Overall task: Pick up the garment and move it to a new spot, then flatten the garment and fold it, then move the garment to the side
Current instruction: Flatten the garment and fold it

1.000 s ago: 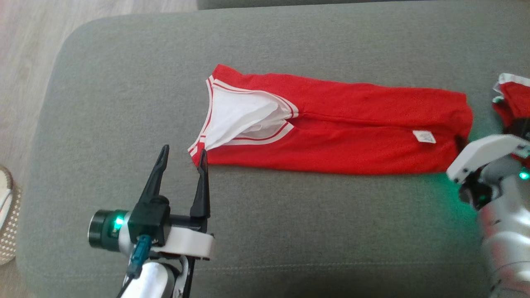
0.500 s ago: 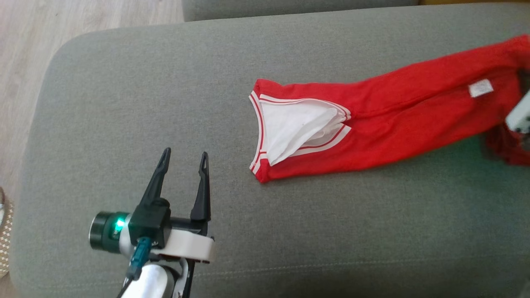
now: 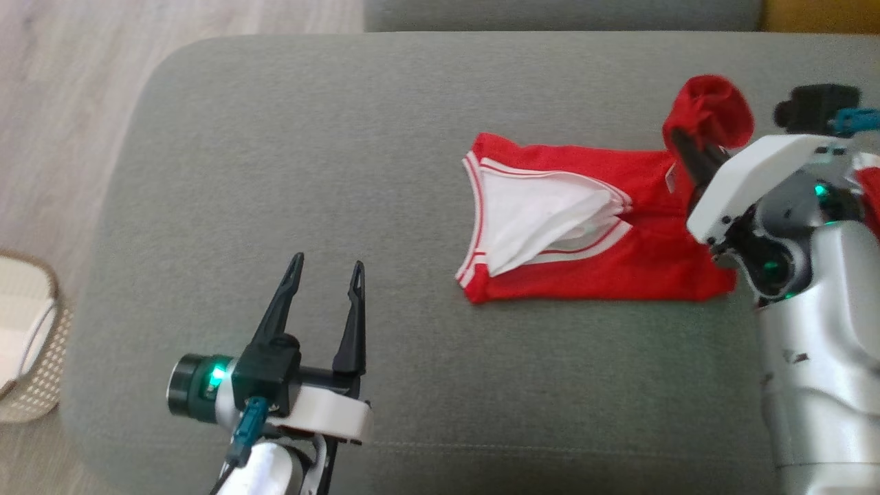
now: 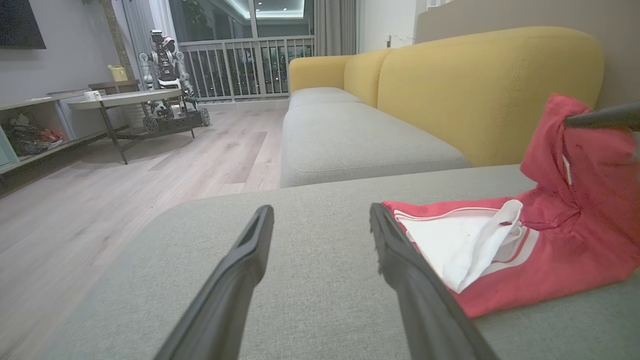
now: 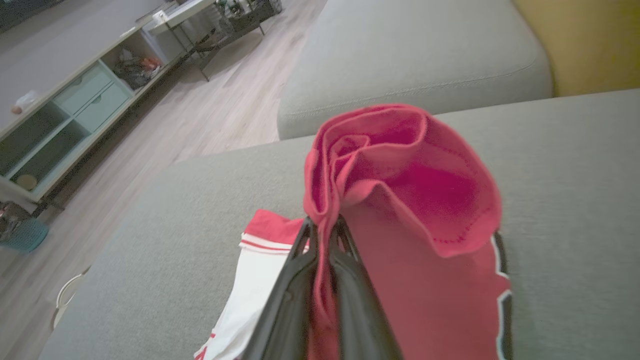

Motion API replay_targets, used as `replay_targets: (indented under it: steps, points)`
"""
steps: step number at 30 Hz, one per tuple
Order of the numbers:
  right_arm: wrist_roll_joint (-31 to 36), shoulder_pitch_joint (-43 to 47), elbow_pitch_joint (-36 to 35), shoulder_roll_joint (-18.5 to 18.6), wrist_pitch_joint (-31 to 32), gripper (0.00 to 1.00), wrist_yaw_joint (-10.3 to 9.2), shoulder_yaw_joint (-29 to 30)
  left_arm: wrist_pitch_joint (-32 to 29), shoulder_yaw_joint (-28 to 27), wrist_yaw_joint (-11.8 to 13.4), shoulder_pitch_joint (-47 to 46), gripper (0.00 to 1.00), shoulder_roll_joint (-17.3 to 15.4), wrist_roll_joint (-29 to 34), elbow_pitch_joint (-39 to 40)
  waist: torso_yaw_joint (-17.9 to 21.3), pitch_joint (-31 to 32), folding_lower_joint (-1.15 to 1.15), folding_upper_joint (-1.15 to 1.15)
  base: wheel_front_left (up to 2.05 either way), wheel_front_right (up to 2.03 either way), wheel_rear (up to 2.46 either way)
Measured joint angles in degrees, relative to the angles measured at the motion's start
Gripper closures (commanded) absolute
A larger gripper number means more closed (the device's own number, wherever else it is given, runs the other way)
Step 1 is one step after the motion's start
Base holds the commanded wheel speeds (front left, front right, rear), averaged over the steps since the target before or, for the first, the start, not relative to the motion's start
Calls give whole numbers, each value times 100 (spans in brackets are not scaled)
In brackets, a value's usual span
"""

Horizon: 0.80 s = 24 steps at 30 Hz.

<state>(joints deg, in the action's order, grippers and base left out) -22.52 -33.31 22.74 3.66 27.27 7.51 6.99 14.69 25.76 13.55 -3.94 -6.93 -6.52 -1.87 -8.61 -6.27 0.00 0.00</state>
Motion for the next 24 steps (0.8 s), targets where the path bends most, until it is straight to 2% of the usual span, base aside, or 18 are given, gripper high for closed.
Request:
replay_targets:
  steps: [10,18,19,20,21,22,24]
  points:
    - [-665,-252,1265,-3,-371,100,0,-1040,0,31,-102,-1,0,132,37,-102,-634,-22,0,0,0,0,0]
    - [-918,-843,2163,1,-736,100,0,-1655,0,52,-147,-14,0,214,37,-125,-921,-144,0,0,0,0,0]
    - [-926,-881,2271,2,-764,90,-1,-1717,0,47,-147,-18,0,227,37,-126,-940,-163,0,0,0,0,0]
    - [-937,-913,2377,3,-765,60,-1,-1793,0,36,-147,-18,0,240,37,-134,-954,-180,0,0,0,0,0]
    - [-965,-936,2469,5,-773,14,0,-1876,0,29,-147,-18,0,246,37,-148,-963,-194,0,0,0,0,0]
    - [-993,-950,2535,5,-798,0,-1,-1952,0,22,-147,-18,0,249,37,-160,-969,-203,0,0,0,0,0]
    - [-1048,-951,2573,7,-898,0,0,-2085,0,-1,-147,-18,0,261,37,-183,-963,-212,0,0,0,0,0]
